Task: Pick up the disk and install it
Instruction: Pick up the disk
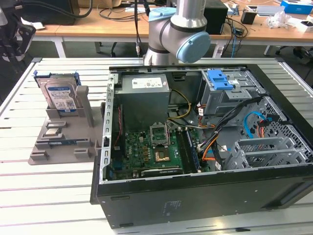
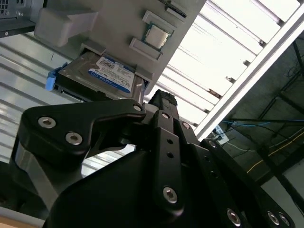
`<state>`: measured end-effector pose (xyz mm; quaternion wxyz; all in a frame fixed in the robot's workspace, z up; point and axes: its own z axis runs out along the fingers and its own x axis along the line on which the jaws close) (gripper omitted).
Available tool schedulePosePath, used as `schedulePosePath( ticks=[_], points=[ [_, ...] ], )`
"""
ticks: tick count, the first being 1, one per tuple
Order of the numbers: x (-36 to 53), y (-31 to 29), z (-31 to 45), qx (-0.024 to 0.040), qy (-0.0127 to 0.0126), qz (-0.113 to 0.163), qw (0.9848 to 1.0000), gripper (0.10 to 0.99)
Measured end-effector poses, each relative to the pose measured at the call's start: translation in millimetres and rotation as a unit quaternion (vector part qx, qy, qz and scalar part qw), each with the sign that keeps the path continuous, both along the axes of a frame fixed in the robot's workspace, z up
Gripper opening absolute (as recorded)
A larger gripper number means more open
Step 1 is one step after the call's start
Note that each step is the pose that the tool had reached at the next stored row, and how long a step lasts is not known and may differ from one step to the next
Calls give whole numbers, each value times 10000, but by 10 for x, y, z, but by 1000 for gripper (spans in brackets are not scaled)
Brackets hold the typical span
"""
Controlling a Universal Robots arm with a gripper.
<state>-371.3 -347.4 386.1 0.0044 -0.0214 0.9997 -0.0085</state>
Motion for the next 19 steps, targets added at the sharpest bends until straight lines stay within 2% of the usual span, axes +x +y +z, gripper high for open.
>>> schedulePosePath(
  ticks=[4,7,11,14,16,19],
  points=[
    [0,0,0,0,0,360,9994,106],
    [0,0,0,0,0,718,9974,106],
    [0,0,0,0,0,898,9960,106],
    [0,0,0,0,0,1096,9940,106],
    [0,0,0,0,0,1302,9915,106],
    [0,0,0,0,0,1460,9893,106]
  ],
)
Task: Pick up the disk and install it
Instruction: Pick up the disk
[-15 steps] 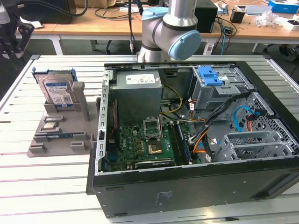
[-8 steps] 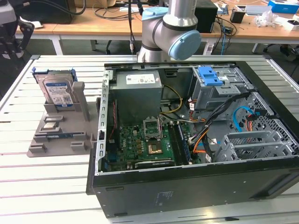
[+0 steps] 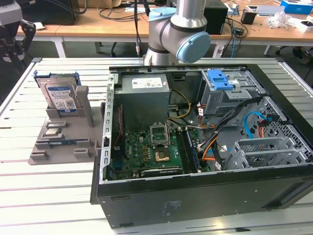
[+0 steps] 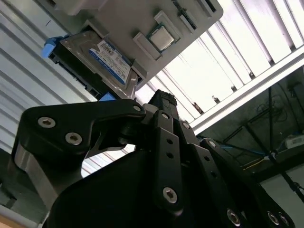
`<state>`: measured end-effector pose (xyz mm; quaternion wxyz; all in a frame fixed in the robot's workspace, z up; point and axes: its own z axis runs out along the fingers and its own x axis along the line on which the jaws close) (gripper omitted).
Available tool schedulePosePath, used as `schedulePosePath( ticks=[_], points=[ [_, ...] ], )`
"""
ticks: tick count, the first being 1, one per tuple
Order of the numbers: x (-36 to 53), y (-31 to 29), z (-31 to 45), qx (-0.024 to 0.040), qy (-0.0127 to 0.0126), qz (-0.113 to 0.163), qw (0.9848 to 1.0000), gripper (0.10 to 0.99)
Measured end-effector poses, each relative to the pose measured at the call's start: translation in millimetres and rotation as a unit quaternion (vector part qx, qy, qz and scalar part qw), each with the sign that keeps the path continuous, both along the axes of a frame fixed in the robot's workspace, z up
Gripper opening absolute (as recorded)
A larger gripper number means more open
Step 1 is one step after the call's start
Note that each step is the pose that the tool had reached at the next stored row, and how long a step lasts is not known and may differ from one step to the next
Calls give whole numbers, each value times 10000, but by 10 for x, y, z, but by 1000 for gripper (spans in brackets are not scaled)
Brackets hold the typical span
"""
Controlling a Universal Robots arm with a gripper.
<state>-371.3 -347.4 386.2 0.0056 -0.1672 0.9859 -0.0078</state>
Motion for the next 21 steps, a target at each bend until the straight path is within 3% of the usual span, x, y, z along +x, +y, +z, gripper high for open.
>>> schedulePosePath(
  ticks=[7,12,21],
  points=[
    [0,0,0,0,0,454,9990,106],
    [0,0,0,0,0,753,9972,106],
    [0,0,0,0,0,1339,9910,106]
  ],
)
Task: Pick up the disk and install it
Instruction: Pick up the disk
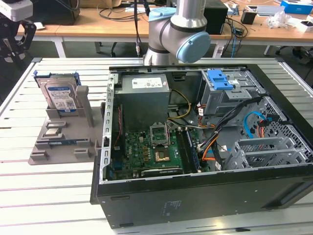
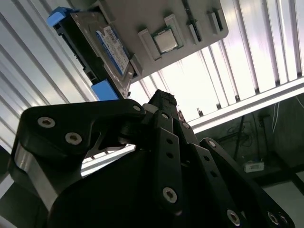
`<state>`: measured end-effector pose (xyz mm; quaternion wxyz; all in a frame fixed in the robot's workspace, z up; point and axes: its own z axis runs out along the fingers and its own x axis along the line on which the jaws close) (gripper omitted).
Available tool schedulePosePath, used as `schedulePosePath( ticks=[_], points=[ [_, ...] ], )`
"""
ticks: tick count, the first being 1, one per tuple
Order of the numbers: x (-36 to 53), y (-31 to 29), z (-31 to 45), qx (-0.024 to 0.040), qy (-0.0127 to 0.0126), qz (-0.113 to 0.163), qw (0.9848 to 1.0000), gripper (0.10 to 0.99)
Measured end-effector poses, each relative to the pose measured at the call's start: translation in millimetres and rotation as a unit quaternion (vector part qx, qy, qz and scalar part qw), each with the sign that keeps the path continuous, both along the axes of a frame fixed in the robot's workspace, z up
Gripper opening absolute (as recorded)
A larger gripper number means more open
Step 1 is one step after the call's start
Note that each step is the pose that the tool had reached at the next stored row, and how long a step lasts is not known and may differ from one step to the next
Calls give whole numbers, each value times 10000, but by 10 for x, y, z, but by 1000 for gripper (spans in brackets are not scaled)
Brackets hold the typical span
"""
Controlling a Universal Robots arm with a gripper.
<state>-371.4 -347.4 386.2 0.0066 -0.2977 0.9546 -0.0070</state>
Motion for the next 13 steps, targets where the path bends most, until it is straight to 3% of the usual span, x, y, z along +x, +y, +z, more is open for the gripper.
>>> schedulePosePath(
  ticks=[8,13],
  points=[
    [0,0,0,0,0,442,9990,106],
    [0,0,0,0,0,750,9972,106]
  ],
)
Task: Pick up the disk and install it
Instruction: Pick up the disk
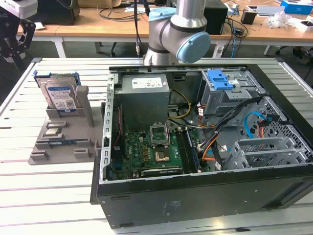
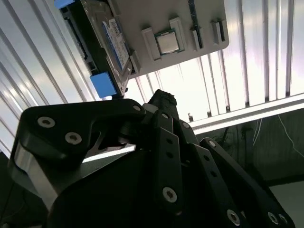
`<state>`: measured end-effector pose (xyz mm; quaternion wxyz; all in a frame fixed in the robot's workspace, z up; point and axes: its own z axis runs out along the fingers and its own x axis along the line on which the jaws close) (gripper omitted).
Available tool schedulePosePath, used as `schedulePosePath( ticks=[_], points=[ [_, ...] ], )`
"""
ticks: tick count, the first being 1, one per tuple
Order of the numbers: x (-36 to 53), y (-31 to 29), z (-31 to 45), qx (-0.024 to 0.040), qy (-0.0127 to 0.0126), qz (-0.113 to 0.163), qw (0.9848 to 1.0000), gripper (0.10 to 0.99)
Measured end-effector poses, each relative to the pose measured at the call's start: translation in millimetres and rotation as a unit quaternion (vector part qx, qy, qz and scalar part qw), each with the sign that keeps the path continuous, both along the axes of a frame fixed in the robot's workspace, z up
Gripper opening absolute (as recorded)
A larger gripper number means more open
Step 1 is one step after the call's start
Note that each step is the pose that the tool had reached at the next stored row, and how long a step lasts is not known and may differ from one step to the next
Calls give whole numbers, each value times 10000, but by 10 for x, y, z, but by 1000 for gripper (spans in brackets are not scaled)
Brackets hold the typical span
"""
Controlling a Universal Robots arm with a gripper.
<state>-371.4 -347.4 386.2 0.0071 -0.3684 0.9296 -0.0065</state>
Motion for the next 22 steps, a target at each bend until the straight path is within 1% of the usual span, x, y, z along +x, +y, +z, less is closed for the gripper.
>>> schedulePosePath(
  ticks=[3,4,5,8,10,15,22],
  points=[
    [0,0,0,0,0,172,9999,106],
    [0,0,-1,0,0,307,9995,106],
    [0,0,0,0,0,380,9993,106],
    [0,0,0,0,0,535,9986,106],
    [0,0,0,0,0,677,9977,106],
    [0,0,0,0,0,889,9960,106],
    [0,0,0,0,0,1170,9931,106]
  ],
)
